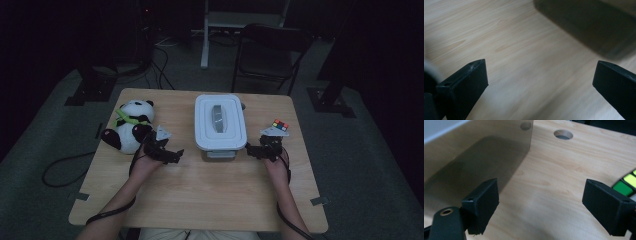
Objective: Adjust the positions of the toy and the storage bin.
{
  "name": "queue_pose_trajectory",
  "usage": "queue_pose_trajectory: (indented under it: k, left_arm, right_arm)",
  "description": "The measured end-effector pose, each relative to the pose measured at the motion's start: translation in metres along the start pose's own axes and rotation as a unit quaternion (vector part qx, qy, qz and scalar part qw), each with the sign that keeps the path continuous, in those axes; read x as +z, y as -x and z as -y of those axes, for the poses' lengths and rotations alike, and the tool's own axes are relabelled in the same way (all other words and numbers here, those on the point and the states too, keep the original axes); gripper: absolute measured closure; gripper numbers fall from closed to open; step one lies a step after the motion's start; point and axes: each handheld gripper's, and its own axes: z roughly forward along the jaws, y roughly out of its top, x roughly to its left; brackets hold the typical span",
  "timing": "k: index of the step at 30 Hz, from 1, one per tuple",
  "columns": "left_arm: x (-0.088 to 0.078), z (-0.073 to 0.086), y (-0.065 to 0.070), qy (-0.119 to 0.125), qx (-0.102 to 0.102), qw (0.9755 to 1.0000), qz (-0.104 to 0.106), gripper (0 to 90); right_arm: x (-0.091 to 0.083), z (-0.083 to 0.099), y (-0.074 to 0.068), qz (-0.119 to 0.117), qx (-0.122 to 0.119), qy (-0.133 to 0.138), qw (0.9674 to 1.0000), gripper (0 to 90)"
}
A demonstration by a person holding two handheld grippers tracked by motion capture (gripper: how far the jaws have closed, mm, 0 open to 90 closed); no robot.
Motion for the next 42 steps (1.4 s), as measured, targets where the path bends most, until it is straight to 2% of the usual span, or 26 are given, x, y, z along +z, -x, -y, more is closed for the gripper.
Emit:
queue_pose_trajectory:
  k: [1, 3, 5, 7, 9, 11, 13, 14, 16, 19, 21, 25, 29, 31, 34, 37, 42]
  left_arm:
    - [0.004, -0.003, 0.000, -0.002, 0.003, 1.0000, -0.006, 0.4]
    - [0.013, -0.010, -0.001, -0.004, -0.004, 1.0000, 0.002, 0.4]
    - [0.020, -0.018, -0.001, -0.005, -0.006, 0.9999, -0.006, 0.5]
    - [0.028, -0.027, -0.003, -0.016, 0.002, 0.9998, 0.008, 0.5]
    - [0.033, -0.033, -0.006, -0.018, 0.005, 0.9996, 0.021, 0.4]
    - [0.038, -0.040, -0.009, -0.019, 0.003, 0.9998, 0.006, 0.5]
    - [0.040, -0.042, -0.010, -0.017, -0.003, 0.9998, 0.007, 0.4]
    - [0.043, -0.048, -0.012, -0.009, -0.010, 0.9999, -0.004, 0.4]
    - [0.045, -0.052, -0.015, -0.001, -0.021, 0.9998, -0.006, 0.4]
    - [0.045, -0.056, -0.016, 0.003, -0.022, 0.9997, -0.011, 0.4]
    - [0.046, -0.061, -0.013, 0.008, -0.019, 0.9998, -0.005, 0.4]
    - [0.048, -0.065, -0.012, 0.000, -0.008, 0.9999, -0.011, 0.4]
    - [0.050, -0.067, -0.013, -0.005, -0.004, 0.9998, -0.017, 0.4]
    - [0.049, -0.068, -0.011, -0.007, 0.009, 0.9997, -0.022, 0.4]
    - [0.049, -0.068, -0.011, -0.012, 0.001, 0.9997, -0.023, 0.5]
    - [0.049, -0.068, -0.010, -0.021, 0.016, 0.9992, -0.029, 0.4]
    - [0.047, -0.064, -0.018, -0.026, 0.005, 0.9991, -0.032, 0.5]
  right_arm:
    - [0.003, -0.001, 0.000, -0.002, -0.002, 0.001, 1.0000, 13.6]
    - [0.009, -0.004, 0.000, 0.000, -0.008, -0.001, 1.0000, 13.6]
    - [0.014, -0.006, 0.001, -0.002, -0.009, -0.002, 1.0000, 13.6]
    - [0.019, -0.009, 0.003, -0.001, -0.008, -0.003, 1.0000, 13.5]
    - [0.023, -0.012, 0.005, 0.014, -0.006, 0.005, 0.9999, 13.1]
    - [0.028, -0.015, 0.009, 0.016, 0.004, 0.011, 0.9998, 13.1]
    - [0.034, -0.018, 0.011, 0.026, 0.003, 0.010, 0.9996, 13.1]
    - [0.037, -0.020, 0.012, 0.029, 0.005, 0.007, 0.9995, 13.1]
    - [0.042, -0.022, 0.012, 0.024, 0.006, 0.004, 0.9997, 13.1]
    - [0.047, -0.024, 0.010, 0.020, 0.006, -0.002, 0.9998, 14.0]
    - [0.052, -0.025, 0.011, 0.000, 0.017, -0.004, 0.9998, 13.7]
    - [0.054, -0.023, 0.012, -0.017, 0.030, -0.001, 0.9994, 17.5]
    - [0.053, -0.023, 0.010, -0.022, 0.026, 0.004, 0.9994, 20.9]
    - [0.053, -0.023, 0.010, -0.026, 0.024, 0.005, 0.9994, 20.9]
    - [0.050, -0.024, 0.010, -0.033, 0.029, 0.012, 0.9990, 21.9]
    - [0.048, -0.023, 0.009, -0.046, 0.035, 0.012, 0.9982, 22.7]
    - [0.045, -0.021, 0.004, -0.080, 0.033, 0.000, 0.9962, 23.0]
